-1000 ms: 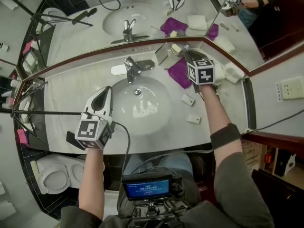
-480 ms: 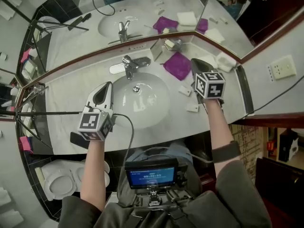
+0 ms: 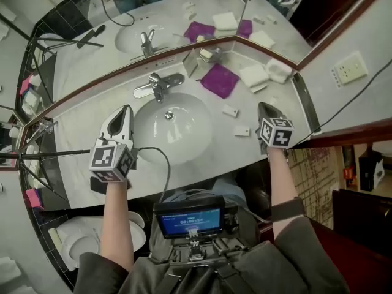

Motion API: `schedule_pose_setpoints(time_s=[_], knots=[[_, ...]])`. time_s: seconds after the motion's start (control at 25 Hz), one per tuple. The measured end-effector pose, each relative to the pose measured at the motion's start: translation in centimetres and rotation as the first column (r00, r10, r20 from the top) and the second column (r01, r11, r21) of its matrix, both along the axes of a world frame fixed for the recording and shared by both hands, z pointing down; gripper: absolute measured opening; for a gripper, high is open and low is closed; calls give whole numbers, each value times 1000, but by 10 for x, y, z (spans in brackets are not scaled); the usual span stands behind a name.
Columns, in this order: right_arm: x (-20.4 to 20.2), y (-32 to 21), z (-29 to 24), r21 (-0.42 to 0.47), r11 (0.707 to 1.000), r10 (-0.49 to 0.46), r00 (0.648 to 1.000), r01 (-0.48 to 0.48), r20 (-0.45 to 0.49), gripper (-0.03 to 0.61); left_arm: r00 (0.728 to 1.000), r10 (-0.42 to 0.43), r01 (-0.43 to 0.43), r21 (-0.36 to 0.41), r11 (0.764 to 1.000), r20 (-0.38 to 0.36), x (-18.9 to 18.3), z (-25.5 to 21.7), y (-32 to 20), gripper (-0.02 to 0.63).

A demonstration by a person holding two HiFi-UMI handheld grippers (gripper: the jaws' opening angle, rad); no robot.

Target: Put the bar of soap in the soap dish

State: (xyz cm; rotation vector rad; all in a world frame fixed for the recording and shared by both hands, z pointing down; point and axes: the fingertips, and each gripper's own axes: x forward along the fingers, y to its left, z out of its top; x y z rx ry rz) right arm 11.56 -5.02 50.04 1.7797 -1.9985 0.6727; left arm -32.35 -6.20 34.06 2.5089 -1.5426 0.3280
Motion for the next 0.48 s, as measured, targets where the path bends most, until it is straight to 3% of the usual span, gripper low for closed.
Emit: schedule_pose_setpoints(time_s=[0.2, 0.48], knots=[[27, 35, 27, -60, 995, 84, 996, -83, 9, 17, 1000, 7, -7, -1, 1000, 1, -3, -6, 1, 1], [32, 59, 58, -123, 987, 109, 994, -105, 29, 17, 1000, -11, 11, 1, 1000, -4, -4, -4, 0, 1]])
